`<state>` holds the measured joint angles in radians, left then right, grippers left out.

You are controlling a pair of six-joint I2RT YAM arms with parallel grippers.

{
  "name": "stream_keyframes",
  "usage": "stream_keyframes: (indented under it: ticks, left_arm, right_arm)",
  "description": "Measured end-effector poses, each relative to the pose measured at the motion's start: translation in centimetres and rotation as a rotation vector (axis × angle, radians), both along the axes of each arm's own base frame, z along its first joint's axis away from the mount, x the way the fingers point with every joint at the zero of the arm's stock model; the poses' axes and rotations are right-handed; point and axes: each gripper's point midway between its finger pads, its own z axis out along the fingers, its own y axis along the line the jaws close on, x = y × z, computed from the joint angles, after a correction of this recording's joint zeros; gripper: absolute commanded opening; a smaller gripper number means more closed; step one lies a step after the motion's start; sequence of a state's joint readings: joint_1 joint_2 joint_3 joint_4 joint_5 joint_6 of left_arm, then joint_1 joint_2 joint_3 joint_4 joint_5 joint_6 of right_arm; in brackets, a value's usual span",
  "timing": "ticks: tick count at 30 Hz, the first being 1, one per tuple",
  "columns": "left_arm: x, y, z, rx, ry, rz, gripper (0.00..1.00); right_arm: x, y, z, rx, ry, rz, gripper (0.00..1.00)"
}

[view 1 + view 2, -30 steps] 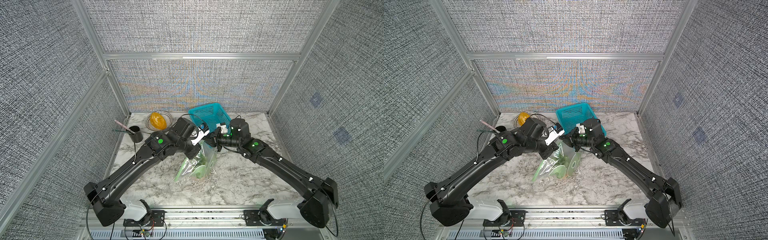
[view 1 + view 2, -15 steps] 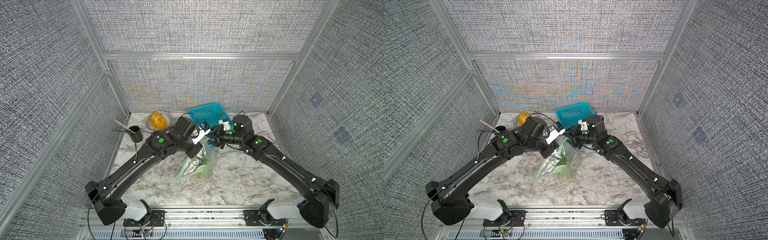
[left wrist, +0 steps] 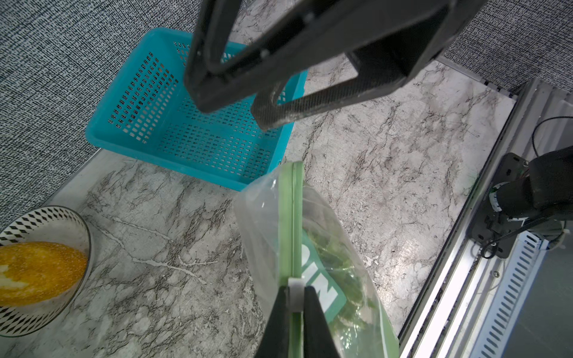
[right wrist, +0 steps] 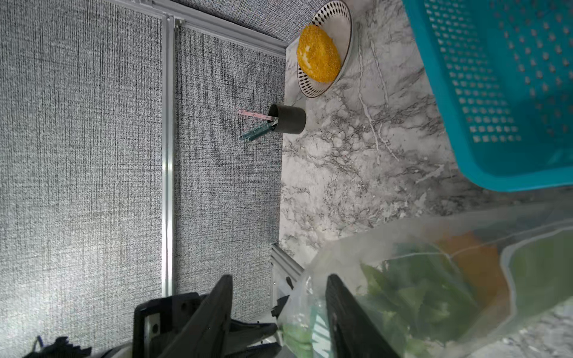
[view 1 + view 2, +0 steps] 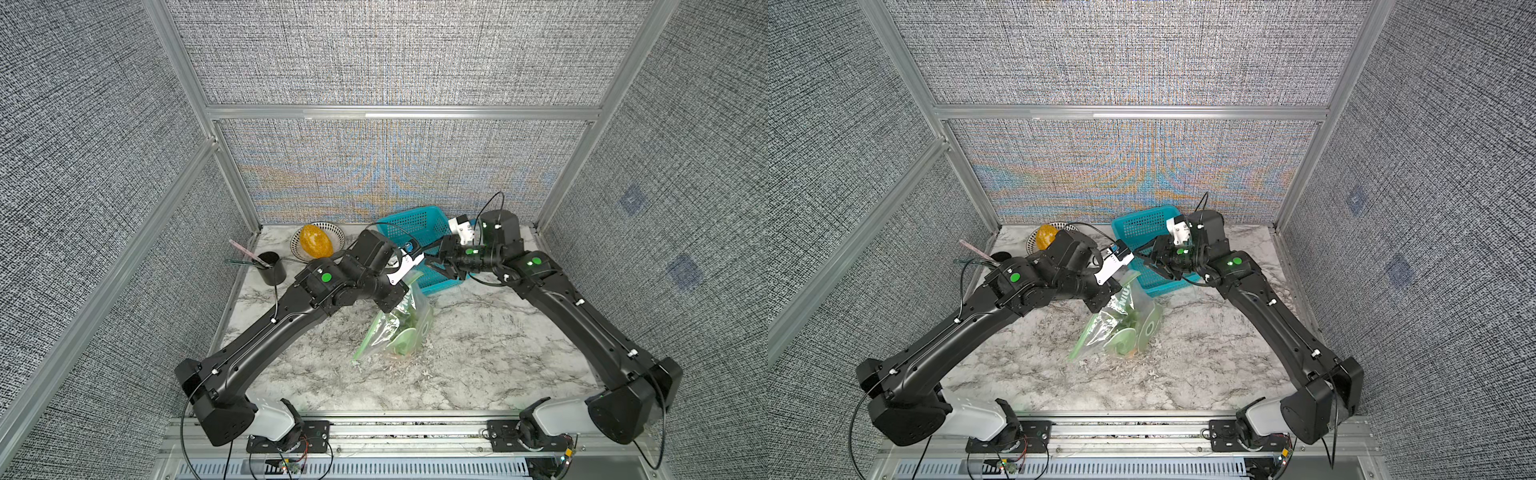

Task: Open the zip-top bag and take out the pineapple
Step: Unzip the zipper on the zipper food storage bag.

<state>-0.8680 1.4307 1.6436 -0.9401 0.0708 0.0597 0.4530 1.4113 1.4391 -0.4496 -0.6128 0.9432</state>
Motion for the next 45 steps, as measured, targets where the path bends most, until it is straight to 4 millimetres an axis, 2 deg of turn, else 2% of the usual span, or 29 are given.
stream_keyframes:
  ticks: [2,6,13,15,20,21,23,27,32,35,36,38,40,42,43,45]
  left_arm:
    - [0.0,0.0,0.0,0.000,0.001,0.000,0.02]
    - [-0.1,-0.1,0.1,-0.009,0.009,0.003,0.02]
    - [-0.4,-0.3,0.5,-0.042,0.038,0.008,0.01]
    - [-0.5,-0.4,0.7,-0.054,0.047,0.009,0.01]
    - [-0.8,-0.5,0.7,-0.075,0.077,0.004,0.01]
    - [-0.9,-0.5,0.6,-0.078,0.086,0.008,0.04]
    - [-0.9,-0.5,0.6,-0.082,0.093,0.012,0.31]
    - [-1.0,-0.6,0.5,-0.086,0.101,0.014,0.67]
    - [-1.0,-0.9,0.1,-0.085,0.123,0.008,0.76]
    - [-1.0,-1.2,-0.4,-0.079,0.136,0.003,0.77]
    - [-0.9,-1.3,-0.6,-0.075,0.140,0.003,0.76]
    - [-0.7,-1.5,-1.1,-0.065,0.149,0.004,0.64]
    - [-0.7,-1.7,-1.7,-0.055,0.160,-0.003,0.38]
    - [-0.8,-2.0,-1.9,-0.057,0.171,-0.015,0.15]
    - [-0.8,-2.2,-1.9,-0.060,0.178,-0.020,0.07]
    - [-1.0,-2.6,-1.9,-0.070,0.188,-0.039,0.02]
  right_arm:
    - [0.1,-0.6,-0.5,-0.032,-0.042,0.032,0.53]
    - [-0.2,-1.4,-1.6,-0.101,-0.157,0.097,0.63]
    - [-2.6,-2.4,-6.5,-0.197,-0.339,0.229,0.68]
    - [-2.6,-2.5,-6.7,-0.190,-0.374,0.237,0.68]
    - [-2.7,-2.2,-5.3,-0.135,-0.463,0.245,0.68]
    - [-2.7,-2.1,-5.0,-0.125,-0.476,0.243,0.68]
    - [-2.7,-2.0,-4.7,-0.109,-0.489,0.243,0.68]
    - [-3.0,-1.8,-4.9,-0.087,-0.477,0.242,0.68]
    - [-2.9,-1.7,-5.2,-0.079,-0.463,0.231,0.68]
    - [-2.7,-1.5,-5.1,-0.074,-0.459,0.228,0.68]
    - [-2.6,-1.5,-5.1,-0.076,-0.460,0.225,0.68]
    - [-2.5,-1.4,-5.0,-0.076,-0.460,0.221,0.68]
    - [-2.4,-1.4,-4.7,-0.074,-0.469,0.221,0.68]
    - [-2.4,-1.3,-4.4,-0.072,-0.478,0.221,0.68]
    - [-2.4,-1.3,-4.2,-0.072,-0.484,0.222,0.68]
    - [-2.4,-1.2,-3.7,-0.068,-0.499,0.228,0.68]
